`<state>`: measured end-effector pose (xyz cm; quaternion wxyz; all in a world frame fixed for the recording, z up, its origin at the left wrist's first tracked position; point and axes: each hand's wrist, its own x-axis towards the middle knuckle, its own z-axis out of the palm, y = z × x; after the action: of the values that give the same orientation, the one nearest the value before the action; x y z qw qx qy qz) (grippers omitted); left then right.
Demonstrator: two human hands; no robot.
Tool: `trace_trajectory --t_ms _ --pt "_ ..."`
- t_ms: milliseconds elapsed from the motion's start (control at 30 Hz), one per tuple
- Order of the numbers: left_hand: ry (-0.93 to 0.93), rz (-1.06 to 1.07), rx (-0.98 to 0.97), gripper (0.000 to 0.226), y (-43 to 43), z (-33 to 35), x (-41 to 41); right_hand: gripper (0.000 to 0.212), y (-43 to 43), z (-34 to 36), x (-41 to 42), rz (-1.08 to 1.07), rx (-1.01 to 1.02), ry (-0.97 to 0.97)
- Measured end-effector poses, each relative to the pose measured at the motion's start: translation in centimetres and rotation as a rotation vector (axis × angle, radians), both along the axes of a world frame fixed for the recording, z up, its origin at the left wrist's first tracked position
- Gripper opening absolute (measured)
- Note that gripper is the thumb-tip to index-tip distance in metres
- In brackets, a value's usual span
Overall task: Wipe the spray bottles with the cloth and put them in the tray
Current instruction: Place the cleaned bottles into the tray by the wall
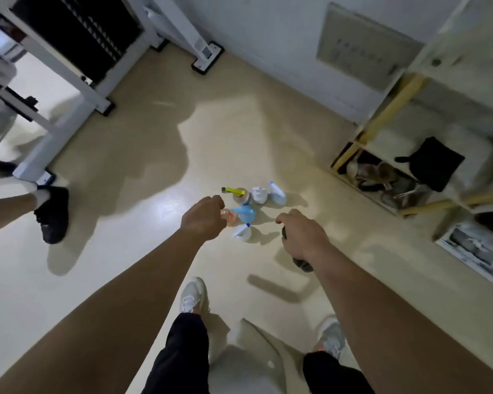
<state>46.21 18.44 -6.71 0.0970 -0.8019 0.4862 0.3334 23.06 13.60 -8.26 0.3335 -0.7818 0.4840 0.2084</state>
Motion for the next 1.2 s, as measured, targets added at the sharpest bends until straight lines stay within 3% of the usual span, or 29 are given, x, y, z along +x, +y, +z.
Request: trace_trajectory --t_ms 167,267,367,533,700,800,967,1200 --pt "-0.071 -0.039 -0.074 0.026 1.9 -14.2 6.1 0.044 1.7 -14.0 7.1 0.006 0.002 -0.004" --pt "-0.075 -0.096 -0.103 0.022 2.2 -21.8 8.4 0.048 1.7 -21.1 10.1 0.114 -0.075 0.003" --pt "-0.067 -0.159 -0.181 0.03 2.0 -27.8 9.3 0.054 1.1 -26.4 11.9 0.177 -0.094 -0.057" --pt "-0.156 -0.254 -0.215 0.041 0.9 -34.8 9.6 0.055 0.7 -31.8 13.1 0.303 -0.143 0.022" --pt "-0.258 -0.437 -0.198 0.016 -0.3 -37.2 10.3 0.036 0.3 -33.9 13.8 0.346 -0.168 0.061" --pt "-0.308 -0.565 -0.271 0.016 -0.5 -37.3 10.9 0.026 0.1 -34.7 14.0 0.364 -0.182 0.071" --pt "-0.399 -0.69 -0.278 0.014 -1.2 -36.2 11.1 0.026 0.4 -35.2 13.8 0.429 -0.276 0.084" --pt "-0.367 -0.782 -0.322 0.017 -2.4 -34.7 10.8 0.032 0.6 -36.1 13.0 0.48 -0.417 0.024"
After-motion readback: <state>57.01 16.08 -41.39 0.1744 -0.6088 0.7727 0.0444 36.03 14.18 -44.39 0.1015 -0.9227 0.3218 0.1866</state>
